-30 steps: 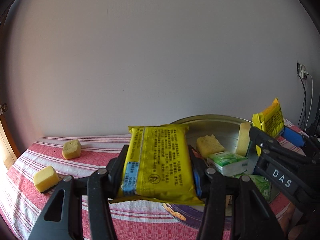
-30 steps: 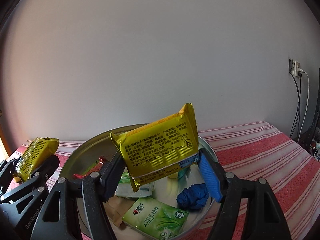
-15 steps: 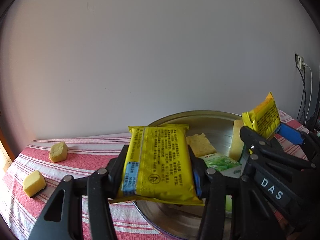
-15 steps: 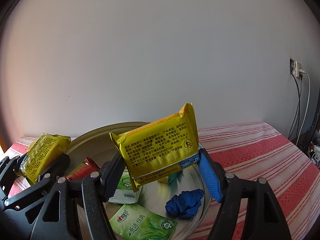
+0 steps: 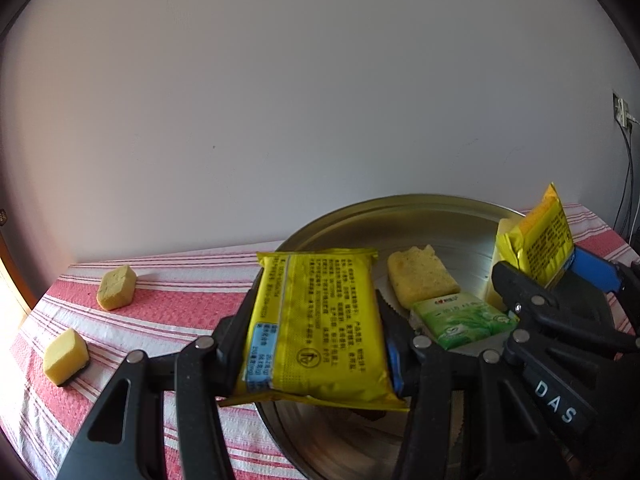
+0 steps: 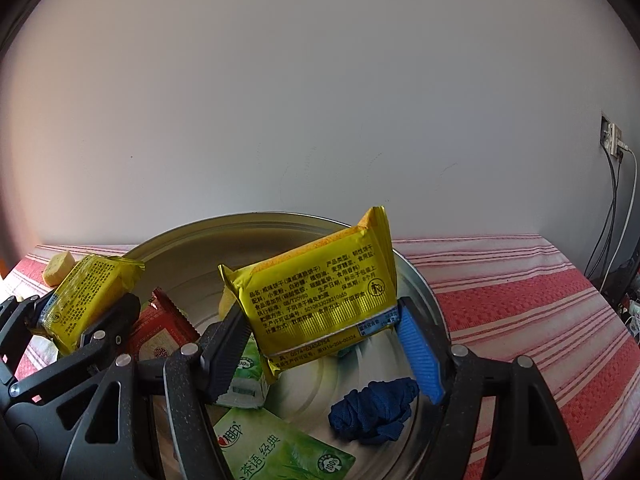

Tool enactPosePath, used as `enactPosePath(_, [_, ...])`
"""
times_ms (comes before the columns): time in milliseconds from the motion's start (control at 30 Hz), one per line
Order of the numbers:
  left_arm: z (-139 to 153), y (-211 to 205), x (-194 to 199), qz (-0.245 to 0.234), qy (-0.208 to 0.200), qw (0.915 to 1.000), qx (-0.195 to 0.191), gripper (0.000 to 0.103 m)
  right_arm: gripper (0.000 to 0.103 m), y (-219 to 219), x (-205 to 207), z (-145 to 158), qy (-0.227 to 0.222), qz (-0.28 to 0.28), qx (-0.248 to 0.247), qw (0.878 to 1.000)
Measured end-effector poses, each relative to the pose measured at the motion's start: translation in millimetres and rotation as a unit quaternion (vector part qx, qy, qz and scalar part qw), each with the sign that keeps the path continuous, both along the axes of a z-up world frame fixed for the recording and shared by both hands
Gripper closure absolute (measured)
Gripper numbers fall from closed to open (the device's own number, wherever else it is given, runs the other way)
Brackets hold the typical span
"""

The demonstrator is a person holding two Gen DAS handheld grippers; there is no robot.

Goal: Organize objects
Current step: 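Open both grippers to drop the yellow snack packets into the tin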

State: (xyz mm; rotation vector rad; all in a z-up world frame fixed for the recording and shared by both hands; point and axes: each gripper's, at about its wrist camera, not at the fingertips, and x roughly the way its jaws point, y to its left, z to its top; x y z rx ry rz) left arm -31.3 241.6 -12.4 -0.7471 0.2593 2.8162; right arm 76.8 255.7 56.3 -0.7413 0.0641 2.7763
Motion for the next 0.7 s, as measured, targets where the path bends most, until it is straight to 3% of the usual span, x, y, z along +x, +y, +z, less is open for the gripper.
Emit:
enactPosePath(100, [-0.5, -4.5, -0.2, 0.007, -0.002, 0.9999, 0.01, 0.045, 0.027, 3.4, 0.3, -1.0, 0.003, 0.018, -0.014, 1.0])
enactPosePath(267, [3.5, -17.0, 8.0, 0.03, 0.019, 0.9989, 0.03, 0.013, 0.024, 11.6, 8.2, 1.3, 0.024, 0.038, -0.039, 0.998])
enactPosePath(367, [9.7, -28.2, 15.2, 0.044, 0.039, 0.9968, 0.054, 0.001, 0.018, 10.8, 17.4, 8.2, 0.05, 0.042, -0.06, 0.996])
enactPosePath(467, [14.5, -34.6, 22.0, 0.03, 0.047, 0.9958, 0.073, 0.0, 0.012, 18.2, 23.9, 13.9, 0.067, 0.047, -0.075, 0.994])
enactPosePath(700, [24.6, -34.2, 30.9, 0.017, 0.077, 0.9956, 0.05, 0.0, 0.012, 15.1, 46.6, 21.0, 0.123, 0.012, -0.064, 0.99])
